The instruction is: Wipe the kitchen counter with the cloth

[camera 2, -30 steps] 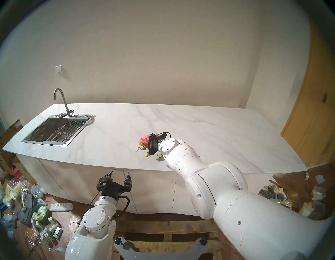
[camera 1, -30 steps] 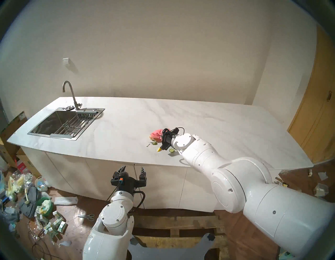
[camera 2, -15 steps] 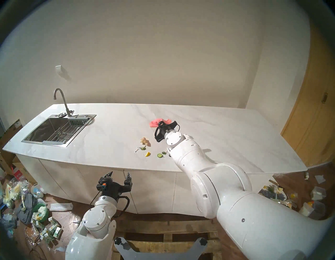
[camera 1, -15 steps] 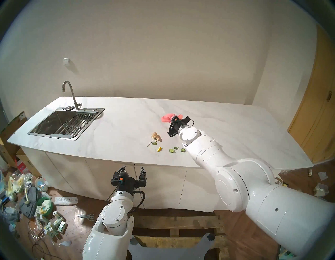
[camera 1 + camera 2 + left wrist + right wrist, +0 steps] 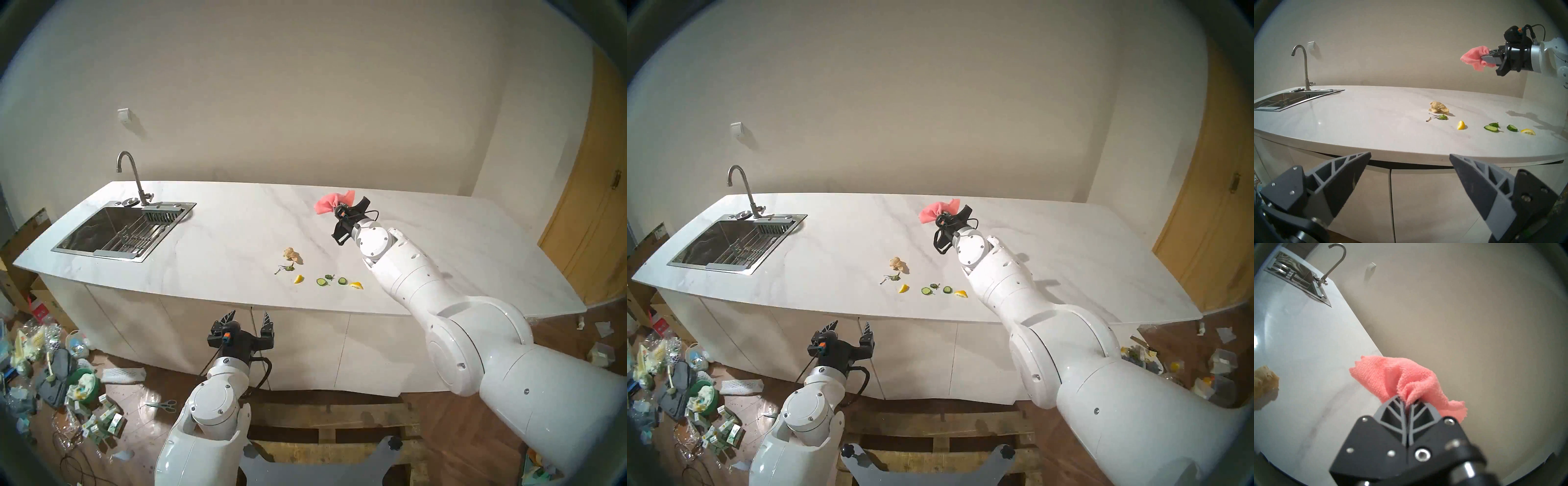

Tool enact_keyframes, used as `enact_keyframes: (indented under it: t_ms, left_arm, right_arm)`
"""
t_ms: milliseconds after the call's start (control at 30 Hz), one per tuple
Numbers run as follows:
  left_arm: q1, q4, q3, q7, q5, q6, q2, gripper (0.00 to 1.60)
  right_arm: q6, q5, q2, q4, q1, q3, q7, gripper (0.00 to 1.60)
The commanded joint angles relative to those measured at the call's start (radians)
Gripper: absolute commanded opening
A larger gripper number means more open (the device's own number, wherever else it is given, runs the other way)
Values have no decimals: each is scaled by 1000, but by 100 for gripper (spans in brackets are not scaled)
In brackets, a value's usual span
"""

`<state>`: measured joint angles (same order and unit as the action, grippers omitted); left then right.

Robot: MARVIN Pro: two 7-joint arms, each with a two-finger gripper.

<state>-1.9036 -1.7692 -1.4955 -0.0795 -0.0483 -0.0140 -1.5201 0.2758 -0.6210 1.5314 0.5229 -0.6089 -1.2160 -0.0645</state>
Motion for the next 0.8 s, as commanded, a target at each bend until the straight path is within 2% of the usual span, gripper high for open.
enact_keyframes:
  t_ms: [0,167,267,300,400,767]
  left_arm:
    - [9,-22,2,2,0,-7,-1,160]
    - [10,-20,2,1,0,-7,0,160]
    - [10,-20,2,1,0,-7,0,160]
    - [10,-20,2,1,0,-7,0,160]
    - [10,-20,2,1,0,-7,0,160]
    - [12,-16,2,-1,0,-7,0,160]
  right_arm:
    - [32,-43,-107,92,19,33,-84,0]
    - [35,-59,-172,134,9,49,-197,0]
    - [36,-56,-191,147,2,48,-233,0]
    - [33,-39,-202,168,-5,36,-280,0]
    - [25,-14,-207,182,-11,18,-323,0]
    - [16,-22,-297,294,-32,22,-540,0]
